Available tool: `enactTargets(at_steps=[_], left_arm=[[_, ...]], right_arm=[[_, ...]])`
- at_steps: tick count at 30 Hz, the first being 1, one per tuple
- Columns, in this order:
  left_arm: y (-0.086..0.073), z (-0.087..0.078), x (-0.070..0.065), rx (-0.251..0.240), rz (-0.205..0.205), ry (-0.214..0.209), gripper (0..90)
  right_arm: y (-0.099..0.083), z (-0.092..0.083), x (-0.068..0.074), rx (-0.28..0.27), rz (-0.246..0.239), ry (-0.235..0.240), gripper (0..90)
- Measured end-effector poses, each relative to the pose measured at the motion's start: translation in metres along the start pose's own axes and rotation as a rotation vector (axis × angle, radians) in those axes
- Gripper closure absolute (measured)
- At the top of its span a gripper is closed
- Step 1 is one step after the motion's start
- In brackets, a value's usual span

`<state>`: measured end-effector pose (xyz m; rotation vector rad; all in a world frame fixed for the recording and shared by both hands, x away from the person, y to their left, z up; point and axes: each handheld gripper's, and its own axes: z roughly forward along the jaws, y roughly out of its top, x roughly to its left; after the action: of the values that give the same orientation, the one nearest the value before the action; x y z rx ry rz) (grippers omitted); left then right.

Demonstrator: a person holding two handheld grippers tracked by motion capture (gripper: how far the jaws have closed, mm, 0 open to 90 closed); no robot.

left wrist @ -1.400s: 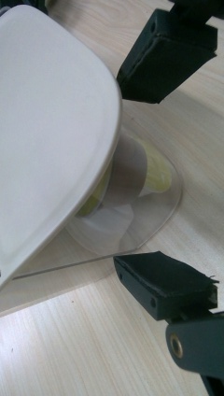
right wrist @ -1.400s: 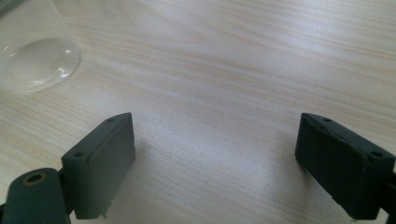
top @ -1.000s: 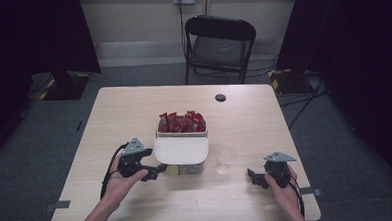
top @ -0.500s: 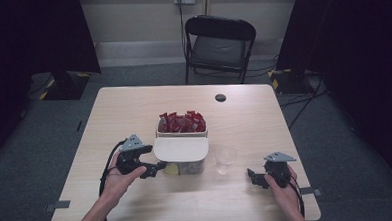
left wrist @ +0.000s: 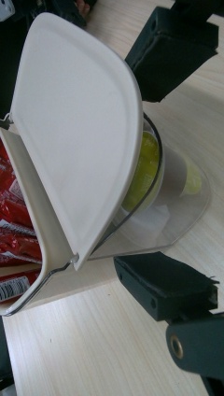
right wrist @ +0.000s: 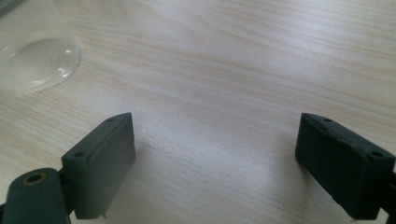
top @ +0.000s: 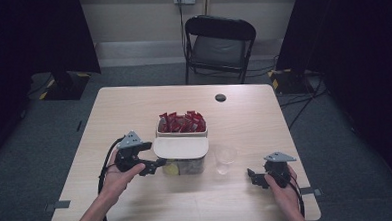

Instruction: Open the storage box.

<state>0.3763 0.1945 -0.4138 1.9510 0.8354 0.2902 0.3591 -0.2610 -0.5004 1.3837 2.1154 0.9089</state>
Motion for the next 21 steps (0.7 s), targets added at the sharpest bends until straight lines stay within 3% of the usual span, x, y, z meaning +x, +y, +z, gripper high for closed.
enactTargets(at_steps=[21], left_arm=[[0.0098, -0.0080, 0.0059, -0.022, -0.006, 0.008, 15.8]], right_arm=[[0.0000, 0.0000, 0.0000, 0.000, 0.000, 0.000, 11.5]])
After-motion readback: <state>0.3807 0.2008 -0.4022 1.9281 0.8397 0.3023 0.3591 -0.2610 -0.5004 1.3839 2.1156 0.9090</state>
